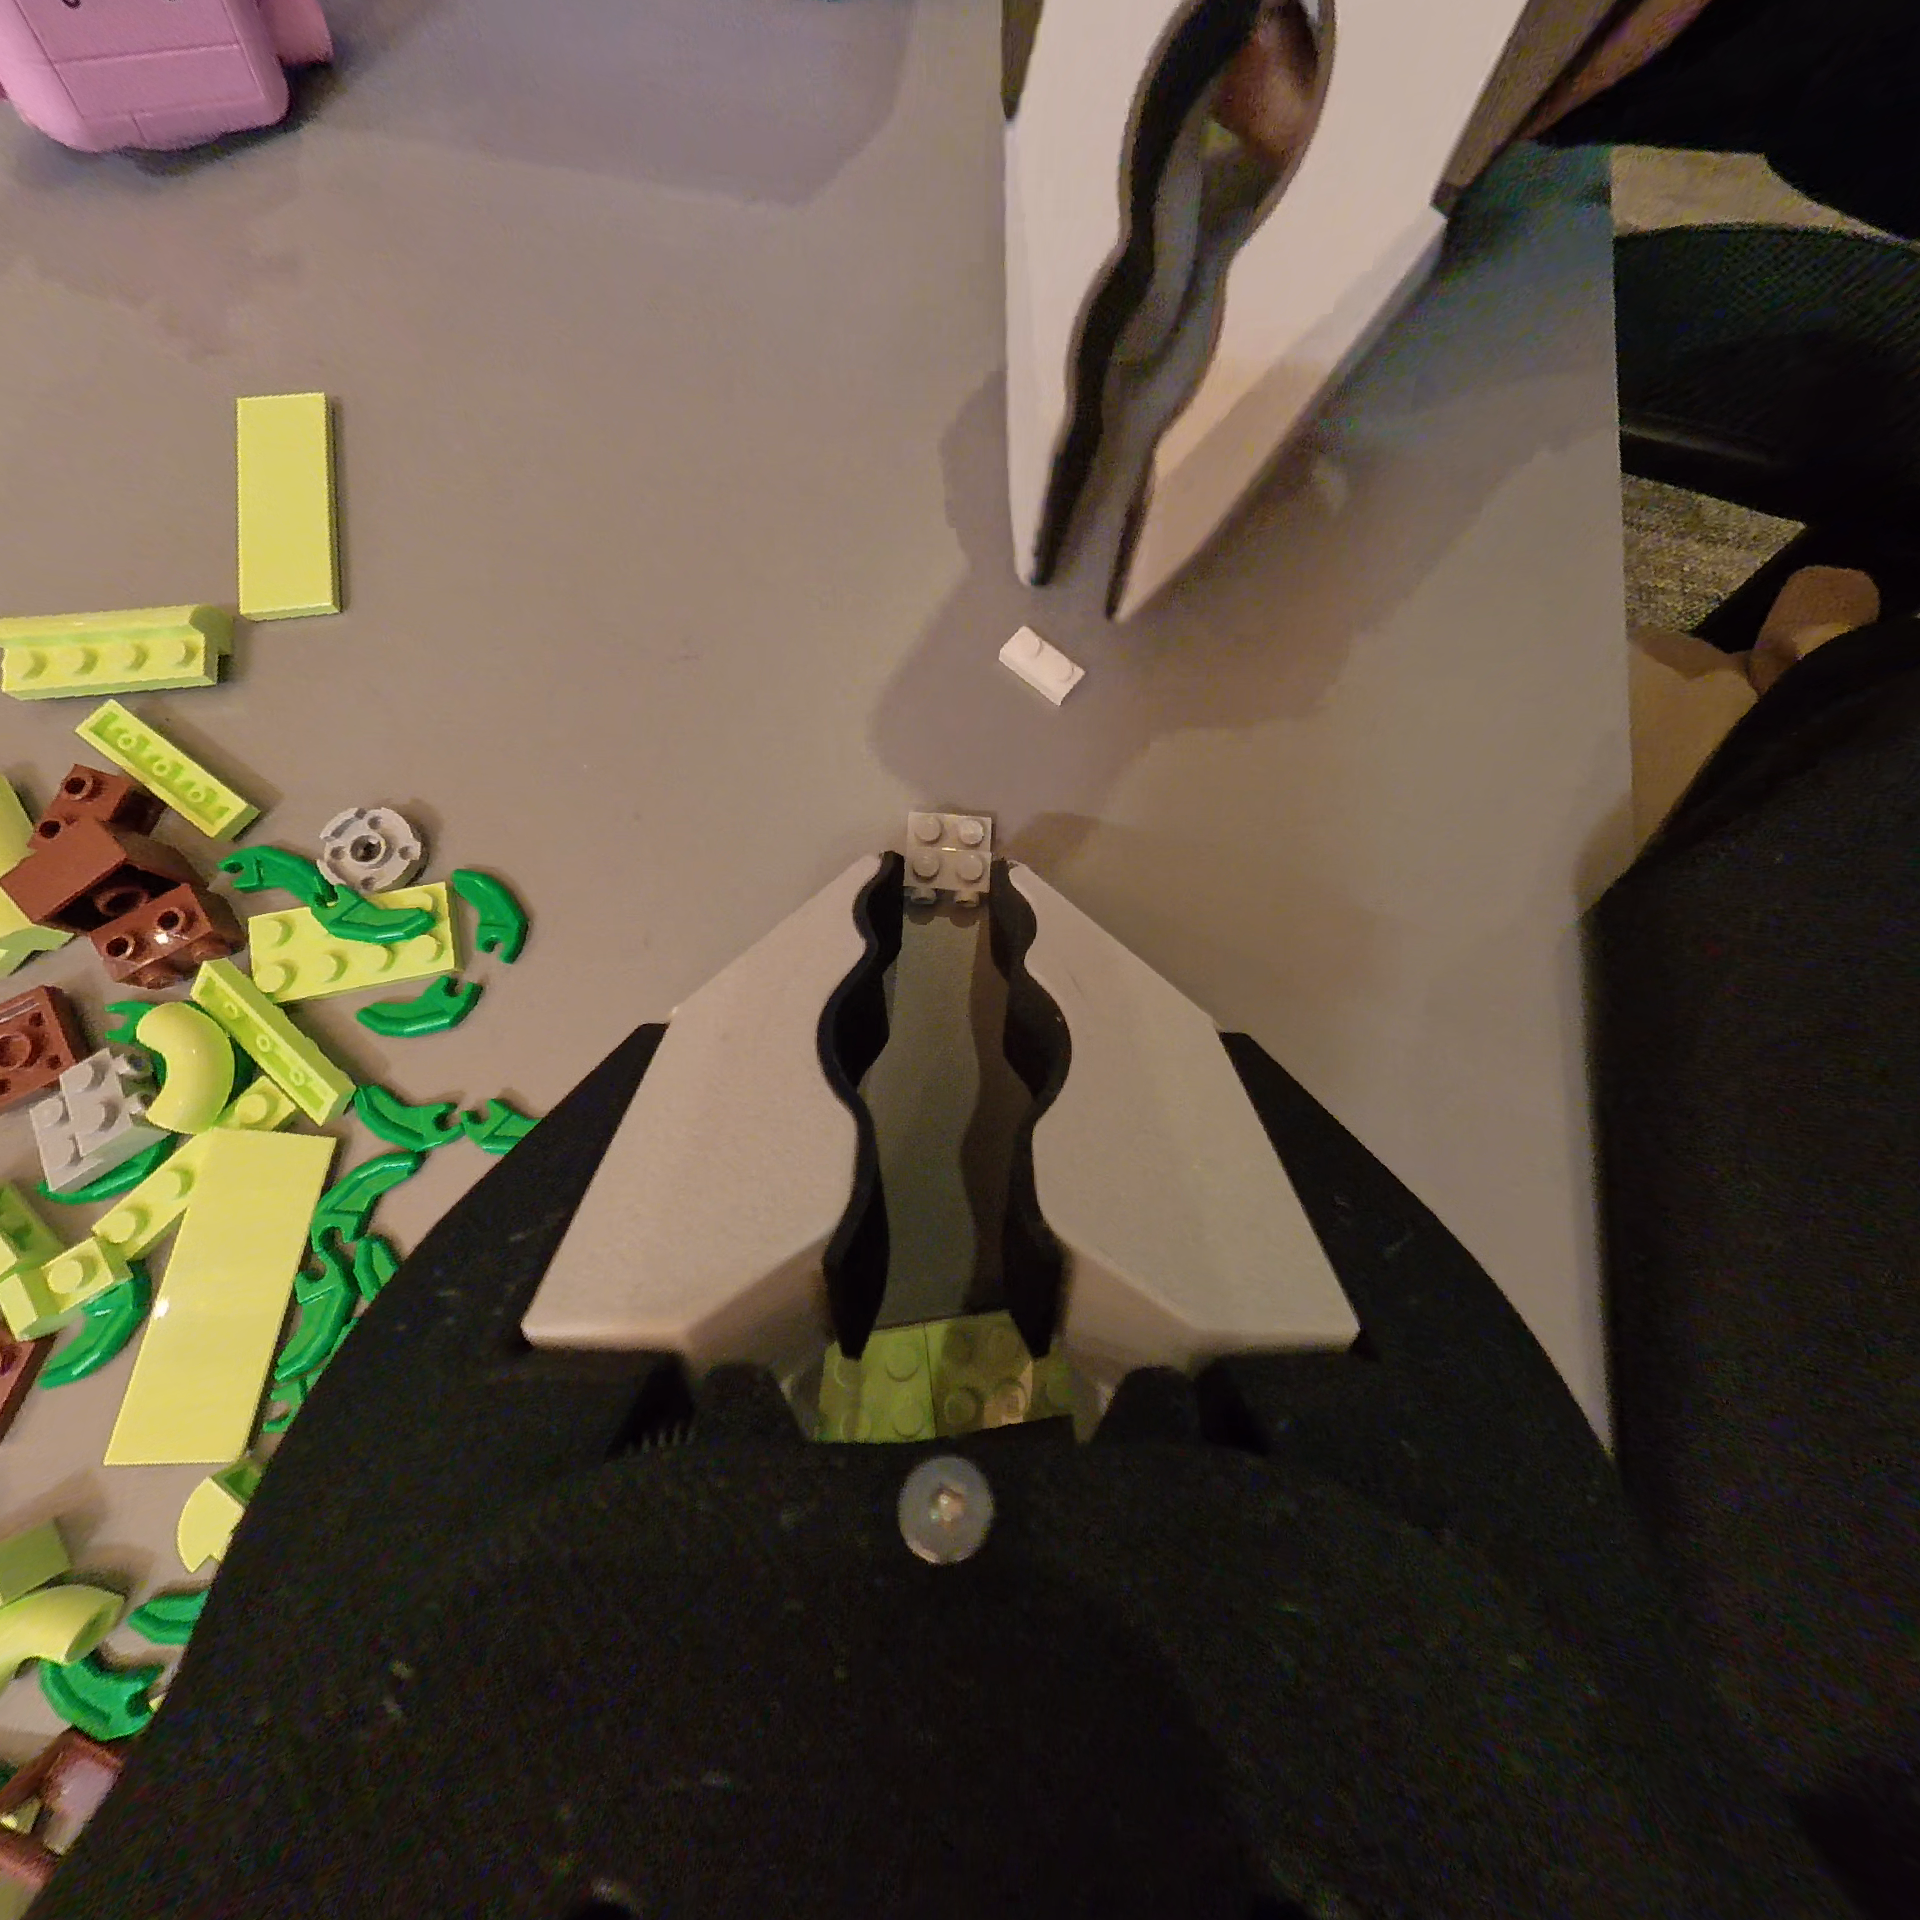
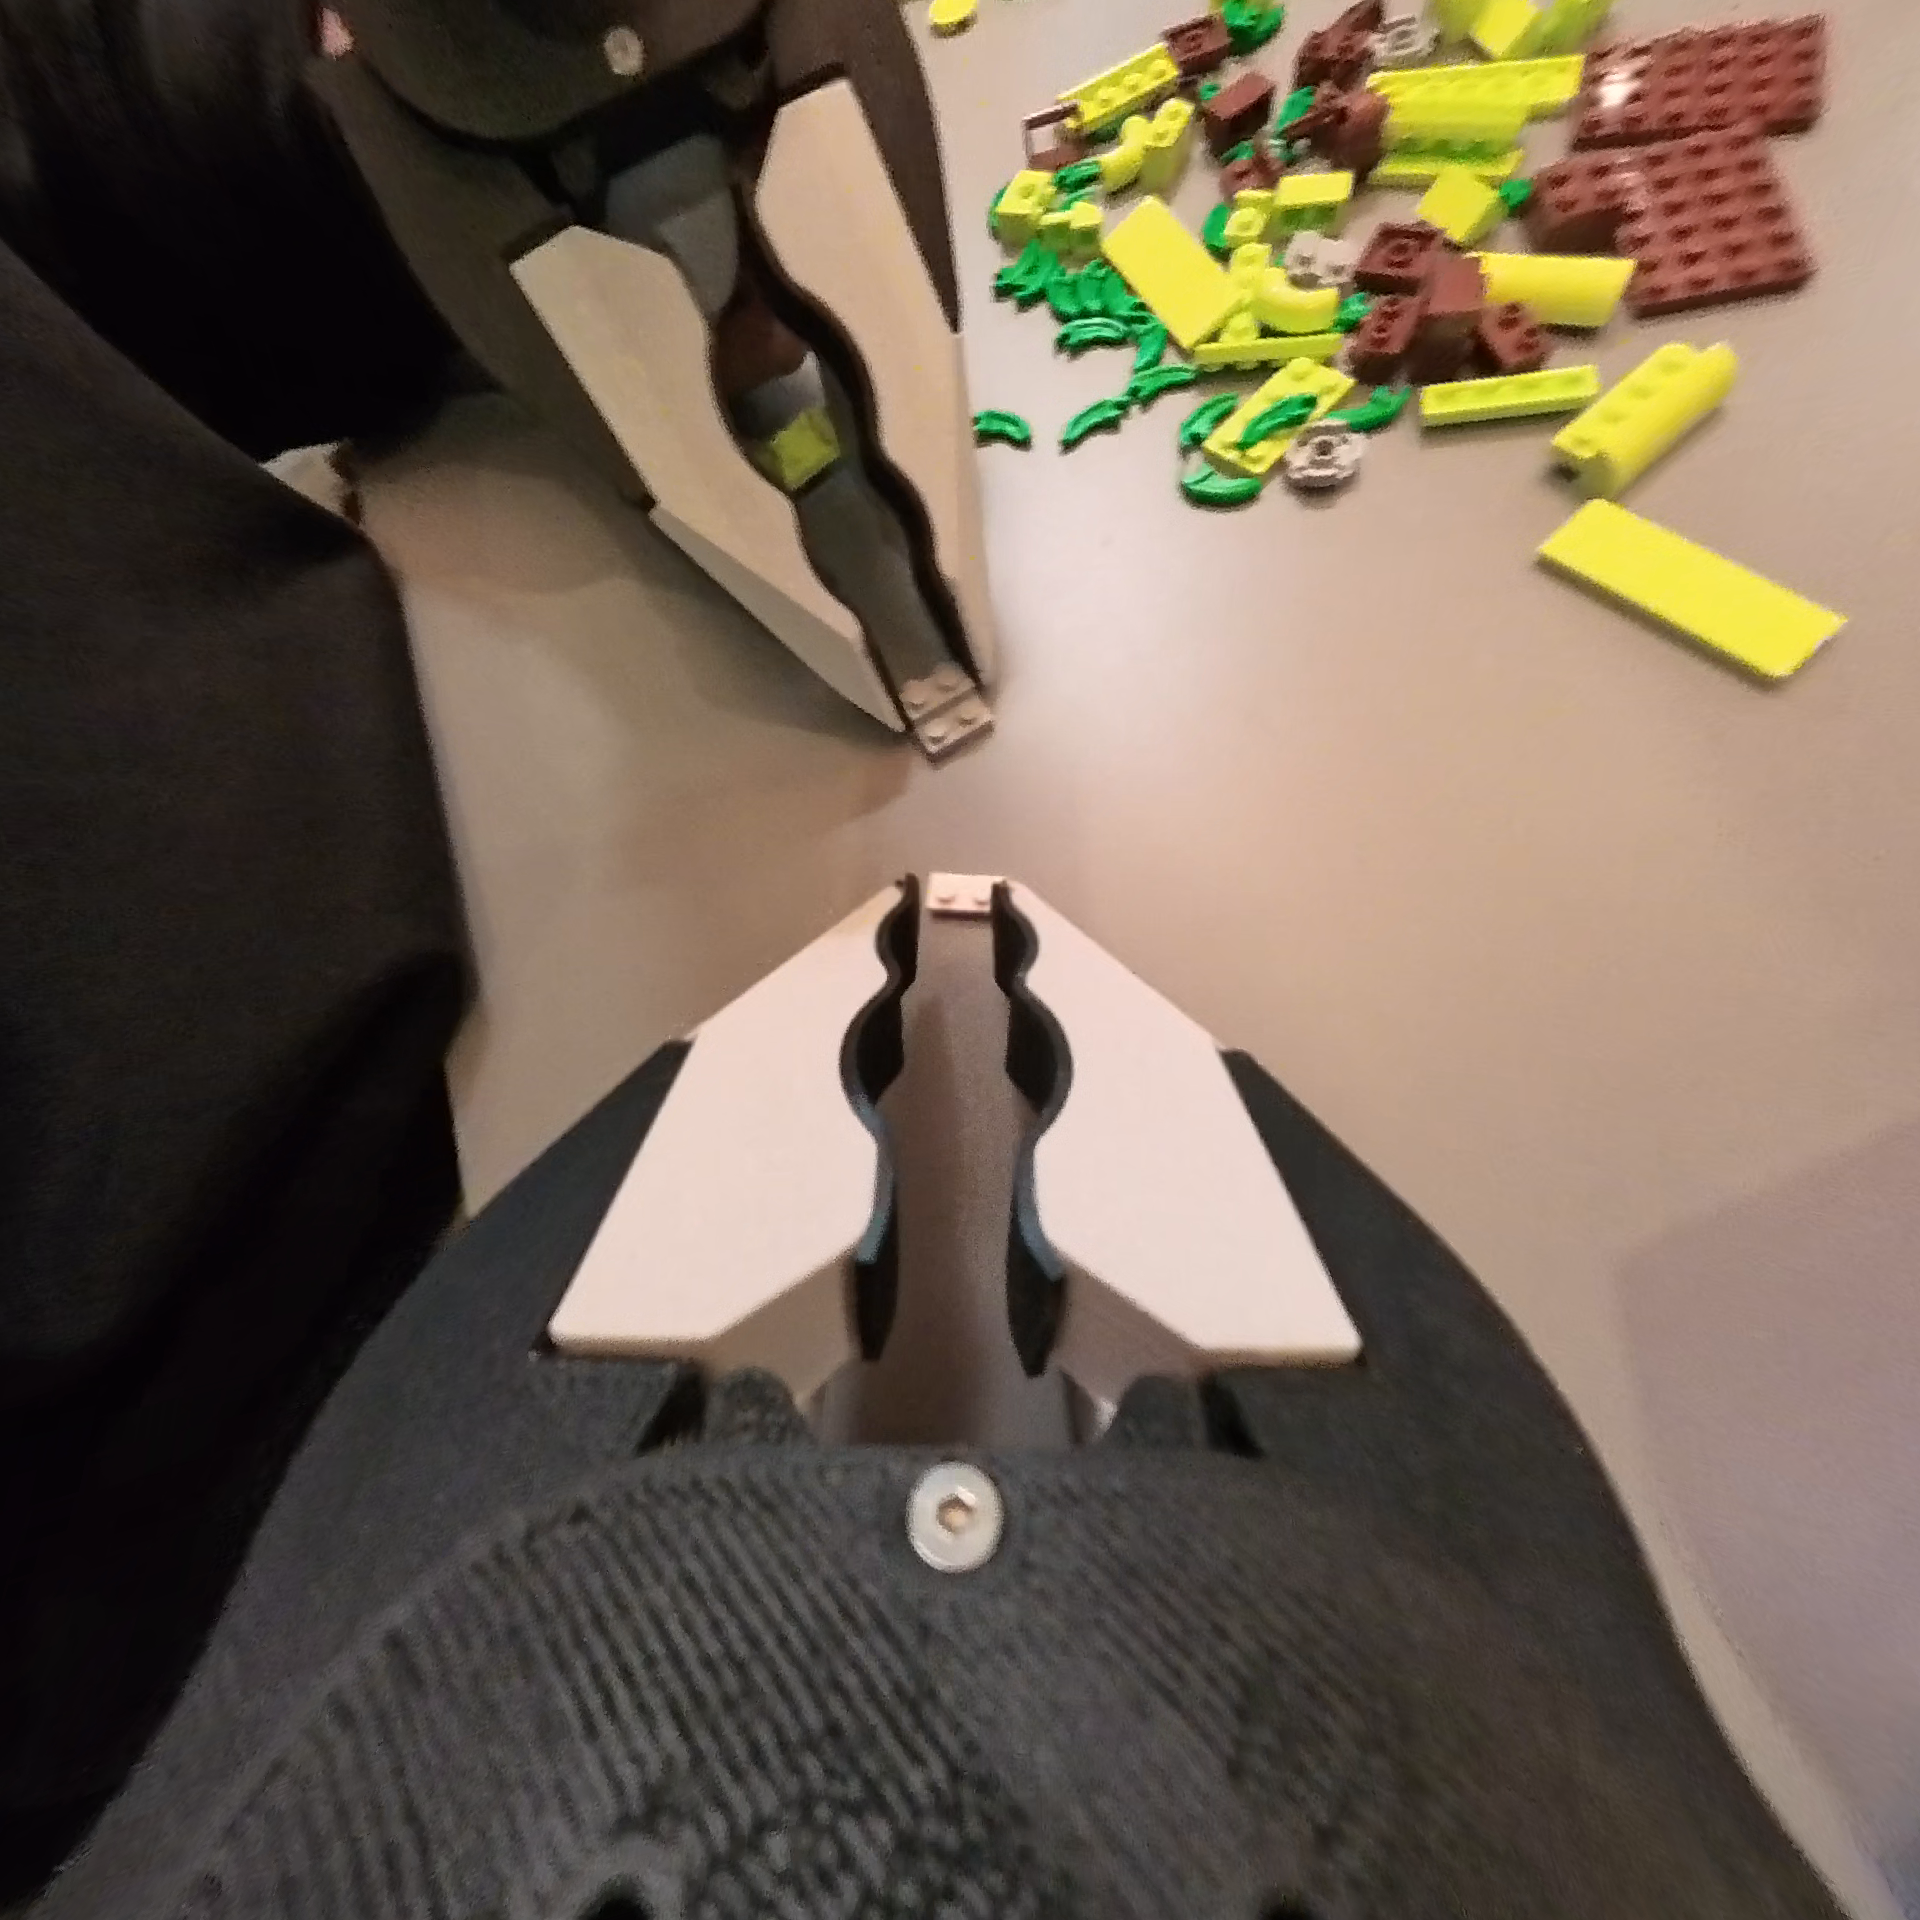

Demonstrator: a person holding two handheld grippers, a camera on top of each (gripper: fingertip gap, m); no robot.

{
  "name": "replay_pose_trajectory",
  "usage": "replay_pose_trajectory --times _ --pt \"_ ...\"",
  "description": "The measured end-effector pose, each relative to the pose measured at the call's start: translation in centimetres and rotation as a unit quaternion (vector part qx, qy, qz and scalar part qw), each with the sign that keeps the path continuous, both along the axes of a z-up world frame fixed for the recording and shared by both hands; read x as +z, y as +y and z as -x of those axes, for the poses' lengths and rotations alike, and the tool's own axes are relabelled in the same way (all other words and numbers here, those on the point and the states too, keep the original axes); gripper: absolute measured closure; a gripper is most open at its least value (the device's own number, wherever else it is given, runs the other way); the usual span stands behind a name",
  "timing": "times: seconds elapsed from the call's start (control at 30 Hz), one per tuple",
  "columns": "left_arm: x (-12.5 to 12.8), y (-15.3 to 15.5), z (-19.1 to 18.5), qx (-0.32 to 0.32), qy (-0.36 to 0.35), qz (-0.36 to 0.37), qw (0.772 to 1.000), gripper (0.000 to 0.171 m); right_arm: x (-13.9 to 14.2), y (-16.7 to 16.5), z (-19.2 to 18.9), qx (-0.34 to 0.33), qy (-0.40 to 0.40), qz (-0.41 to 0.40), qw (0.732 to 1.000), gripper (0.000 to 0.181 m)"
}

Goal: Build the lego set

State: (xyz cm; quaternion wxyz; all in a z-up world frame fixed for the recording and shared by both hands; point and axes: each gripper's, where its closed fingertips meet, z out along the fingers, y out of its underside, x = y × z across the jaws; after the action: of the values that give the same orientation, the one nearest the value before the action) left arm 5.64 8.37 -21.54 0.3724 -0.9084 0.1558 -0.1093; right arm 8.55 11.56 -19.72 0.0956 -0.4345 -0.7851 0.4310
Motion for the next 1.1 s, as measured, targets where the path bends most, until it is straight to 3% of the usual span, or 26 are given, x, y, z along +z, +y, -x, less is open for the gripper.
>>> replay_pose_trajectory --times 0.2,0.57,0.8,1.1 --pt "0.0 0.0 0.0 0.000 0.002 -0.001 1.000 0.156 -1.1 0.2 0.4 -0.013 -0.007 -0.066 0.998 0.159" --pt "0.0 0.0 0.0 0.000 0.003 -0.001 1.000 0.156 -1.5 -0.2 0.8 -0.029 0.004 -0.124 0.992 0.168" --pt "0.0 -0.5 -1.0 -0.037 0.003 -0.001 0.999 0.156 0.8 -3.2 1.9 0.081 0.094 -0.076 0.989 0.168" --pt "0.0 -1.1 -1.9 -0.070 -0.004 0.001 0.998 0.156 -0.8 -4.2 1.3 0.178 0.060 -0.083 0.979 0.168"
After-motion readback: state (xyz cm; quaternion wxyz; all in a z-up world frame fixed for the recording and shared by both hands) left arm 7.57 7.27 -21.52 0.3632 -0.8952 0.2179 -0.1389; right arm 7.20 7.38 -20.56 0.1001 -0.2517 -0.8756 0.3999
